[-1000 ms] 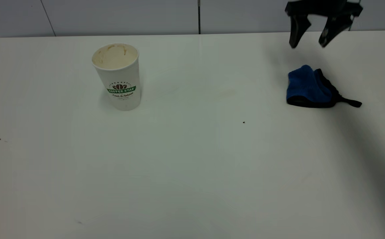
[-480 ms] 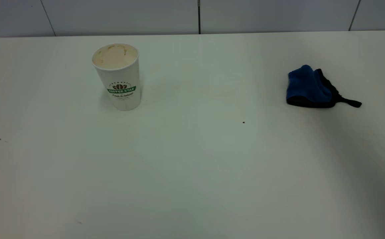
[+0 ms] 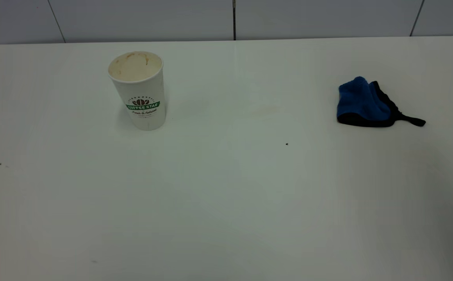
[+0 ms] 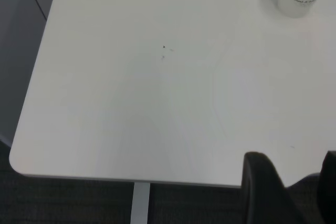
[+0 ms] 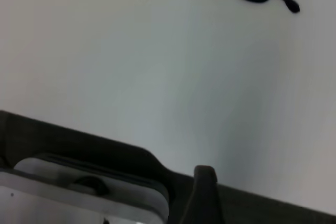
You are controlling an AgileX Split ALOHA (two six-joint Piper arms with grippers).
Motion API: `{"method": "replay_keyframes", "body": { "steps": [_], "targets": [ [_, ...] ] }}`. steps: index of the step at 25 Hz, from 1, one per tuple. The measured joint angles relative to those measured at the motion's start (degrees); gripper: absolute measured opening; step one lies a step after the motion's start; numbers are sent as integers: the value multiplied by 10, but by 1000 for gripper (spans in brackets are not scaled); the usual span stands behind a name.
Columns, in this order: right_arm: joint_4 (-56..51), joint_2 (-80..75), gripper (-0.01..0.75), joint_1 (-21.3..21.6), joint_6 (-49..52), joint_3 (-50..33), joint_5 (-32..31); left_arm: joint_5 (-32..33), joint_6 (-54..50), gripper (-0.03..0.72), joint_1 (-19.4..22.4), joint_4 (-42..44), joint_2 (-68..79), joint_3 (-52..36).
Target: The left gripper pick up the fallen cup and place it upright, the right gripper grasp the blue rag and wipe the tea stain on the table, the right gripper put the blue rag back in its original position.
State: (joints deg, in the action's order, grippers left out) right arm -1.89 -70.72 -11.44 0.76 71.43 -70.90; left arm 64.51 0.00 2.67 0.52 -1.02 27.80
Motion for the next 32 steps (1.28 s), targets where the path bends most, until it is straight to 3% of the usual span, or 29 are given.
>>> {"method": "replay_keyframes", "body": {
  "steps": [10, 16, 24, 32],
  "targets": [
    [4, 166, 674, 2, 8, -229, 3, 0, 0, 295, 0, 0, 0, 0],
    [-1, 389, 634, 47, 1, -372, 61, 0, 0, 295, 0, 0, 0, 0],
    [1, 597, 615, 109, -4, -414, 55, 0, 0, 295, 0, 0, 0, 0],
    [9, 704, 593, 115, -4, -446, 64, 0, 0, 295, 0, 0, 0, 0]
  ]
}}
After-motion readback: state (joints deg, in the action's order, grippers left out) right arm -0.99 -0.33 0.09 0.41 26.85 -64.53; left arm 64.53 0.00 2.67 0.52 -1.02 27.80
